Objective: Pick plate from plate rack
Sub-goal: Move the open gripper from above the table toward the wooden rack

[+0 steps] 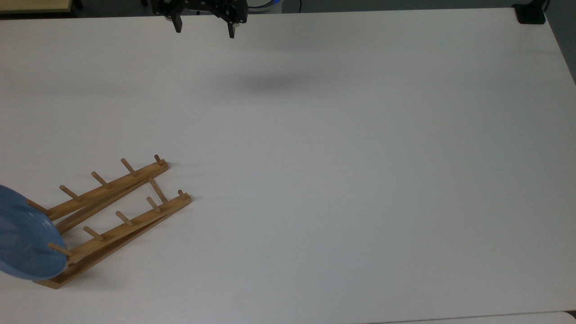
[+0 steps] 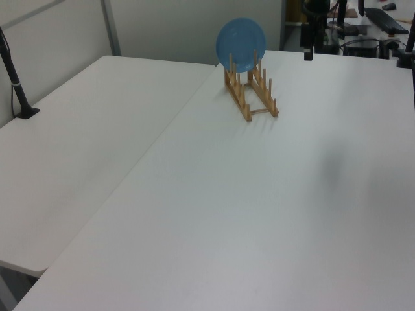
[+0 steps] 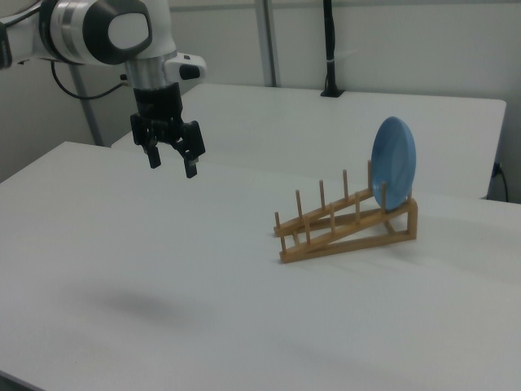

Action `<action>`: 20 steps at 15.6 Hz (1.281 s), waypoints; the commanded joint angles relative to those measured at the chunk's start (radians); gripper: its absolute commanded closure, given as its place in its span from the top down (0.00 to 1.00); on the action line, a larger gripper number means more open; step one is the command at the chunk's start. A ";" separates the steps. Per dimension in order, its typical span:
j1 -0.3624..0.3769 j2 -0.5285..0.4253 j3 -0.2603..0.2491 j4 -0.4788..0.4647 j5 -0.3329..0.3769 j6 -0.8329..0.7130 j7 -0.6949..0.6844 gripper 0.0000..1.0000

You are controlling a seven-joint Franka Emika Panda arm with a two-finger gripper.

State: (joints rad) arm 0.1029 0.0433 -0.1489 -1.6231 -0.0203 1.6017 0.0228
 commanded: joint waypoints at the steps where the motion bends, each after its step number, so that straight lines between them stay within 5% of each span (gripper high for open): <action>1: -0.006 0.006 -0.011 -0.004 -0.001 -0.044 -0.073 1.00; 12: -0.012 0.016 -0.011 -0.004 -0.001 -0.025 -0.092 1.00; 20: -0.091 0.084 -0.038 0.051 -0.055 0.328 -0.254 1.00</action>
State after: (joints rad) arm 0.0301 0.0730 -0.1652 -1.6131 -0.0306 1.8204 -0.1861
